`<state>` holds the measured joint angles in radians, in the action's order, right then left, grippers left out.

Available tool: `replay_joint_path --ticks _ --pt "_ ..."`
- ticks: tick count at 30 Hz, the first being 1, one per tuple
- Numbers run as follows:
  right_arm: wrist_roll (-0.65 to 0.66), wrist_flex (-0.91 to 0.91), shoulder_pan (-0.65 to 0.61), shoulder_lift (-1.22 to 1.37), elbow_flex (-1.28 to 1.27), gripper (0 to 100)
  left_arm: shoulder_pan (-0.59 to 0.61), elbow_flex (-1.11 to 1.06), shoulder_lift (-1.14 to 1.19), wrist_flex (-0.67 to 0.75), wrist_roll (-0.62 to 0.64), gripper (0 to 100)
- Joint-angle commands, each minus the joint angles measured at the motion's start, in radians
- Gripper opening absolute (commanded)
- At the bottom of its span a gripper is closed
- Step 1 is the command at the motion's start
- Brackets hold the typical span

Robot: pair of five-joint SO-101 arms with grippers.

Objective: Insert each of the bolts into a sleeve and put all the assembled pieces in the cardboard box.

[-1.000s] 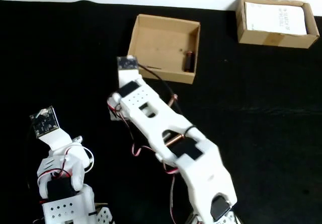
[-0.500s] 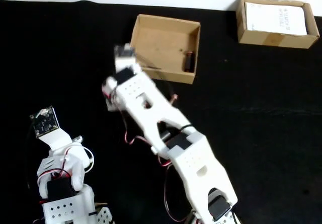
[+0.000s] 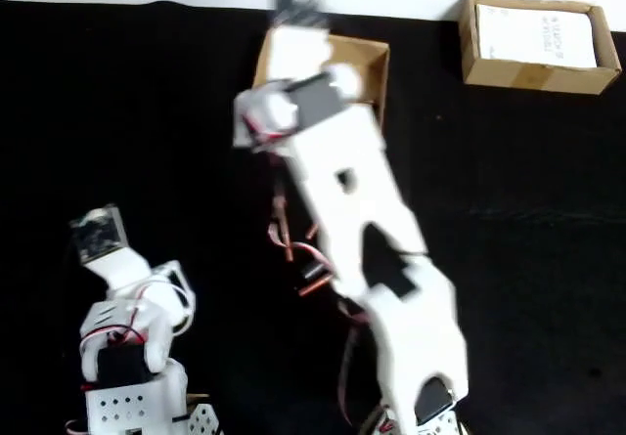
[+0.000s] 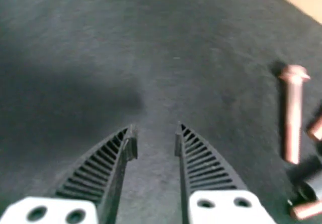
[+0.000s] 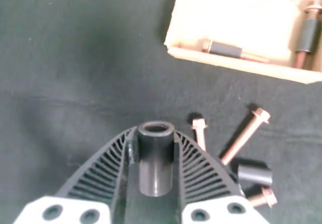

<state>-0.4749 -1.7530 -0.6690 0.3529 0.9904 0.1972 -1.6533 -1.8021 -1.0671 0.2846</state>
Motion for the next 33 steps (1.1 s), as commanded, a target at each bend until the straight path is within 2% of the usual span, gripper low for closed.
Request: replay_joint_path --ticks 1,6,12,16,22,26,33 --pt "0.006 -0.012 -0.016 -0.300 -0.269 0.7 -0.087 0.107 -0.002 -0.005 0.006 14" --pt "0.003 0.008 0.001 -0.601 -0.684 0.7 -0.200 0.139 -0.002 -0.002 0.002 14" --pt "0.003 0.111 0.176 -0.932 -1.084 0.7 -0.257 0.140 -0.001 0.005 0.002 14" --pt "0.003 0.196 0.237 -1.124 -1.334 0.7 -0.272 0.156 0.081 0.054 -0.005 14" --pt "0.006 0.271 0.285 -1.330 -1.593 0.7 -0.277 0.466 0.521 0.075 -0.018 14" --pt "0.008 0.305 0.335 -1.389 -1.662 0.7 -0.335 0.613 0.865 0.075 -0.011 14" --pt "0.011 0.314 0.426 -1.397 -1.695 0.7 -0.427 0.871 1.363 0.081 0.158 14"
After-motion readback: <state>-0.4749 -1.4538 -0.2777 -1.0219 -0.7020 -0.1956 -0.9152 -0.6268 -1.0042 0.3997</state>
